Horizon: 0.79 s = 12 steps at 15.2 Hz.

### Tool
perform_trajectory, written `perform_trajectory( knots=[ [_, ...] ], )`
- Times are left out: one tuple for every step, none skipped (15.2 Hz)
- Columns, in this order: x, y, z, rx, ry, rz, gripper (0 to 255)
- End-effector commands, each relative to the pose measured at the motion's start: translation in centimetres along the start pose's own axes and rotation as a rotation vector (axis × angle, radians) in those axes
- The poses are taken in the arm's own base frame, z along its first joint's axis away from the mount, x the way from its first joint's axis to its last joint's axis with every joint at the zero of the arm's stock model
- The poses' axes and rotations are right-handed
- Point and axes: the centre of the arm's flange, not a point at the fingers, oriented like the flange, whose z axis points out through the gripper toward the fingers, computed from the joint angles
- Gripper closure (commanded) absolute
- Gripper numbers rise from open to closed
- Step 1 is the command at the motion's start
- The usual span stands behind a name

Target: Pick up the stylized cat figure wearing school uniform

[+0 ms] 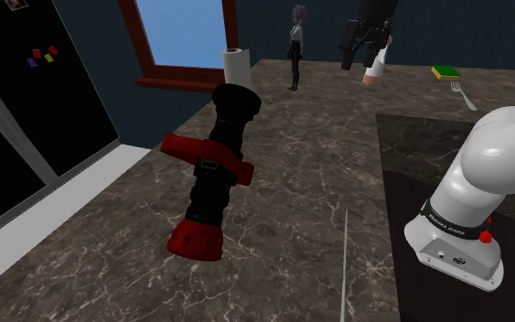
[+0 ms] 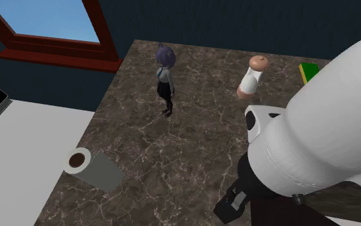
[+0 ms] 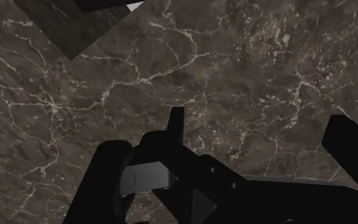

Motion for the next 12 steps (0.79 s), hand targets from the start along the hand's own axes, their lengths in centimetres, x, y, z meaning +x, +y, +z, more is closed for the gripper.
perform_trajectory(
  knots=[
    [0.0, 0.0, 0.0, 0.000, 0.000, 0.000, 0],
    [0.9, 0.5, 0.2, -0.001, 0.023, -0.004, 0],
    [1.7, 0.9, 0.3, -0.003, 0.046, -0.009, 0],
    [2.6, 1.4, 0.5, -0.004, 0.069, -0.013, 0],
    [3.5, 1.8, 0.6, -0.005, 0.093, -0.018, 0],
    [4.4, 2.2, 0.7, -0.007, 0.116, -0.022, 0],
    [5.2, 2.7, 0.7, -0.008, 0.139, -0.026, 0],
    [6.1, 3.1, 0.8, -0.009, 0.162, -0.031, 0],
    [7.0, 3.5, 0.8, -0.011, 0.185, -0.035, 0],
    [7.9, 4.0, 0.8, -0.012, 0.208, -0.039, 0],
    [8.8, 4.4, 0.8, -0.013, 0.231, -0.044, 0],
    [9.7, 4.8, 0.7, -0.015, 0.254, -0.048, 0]
  ],
)
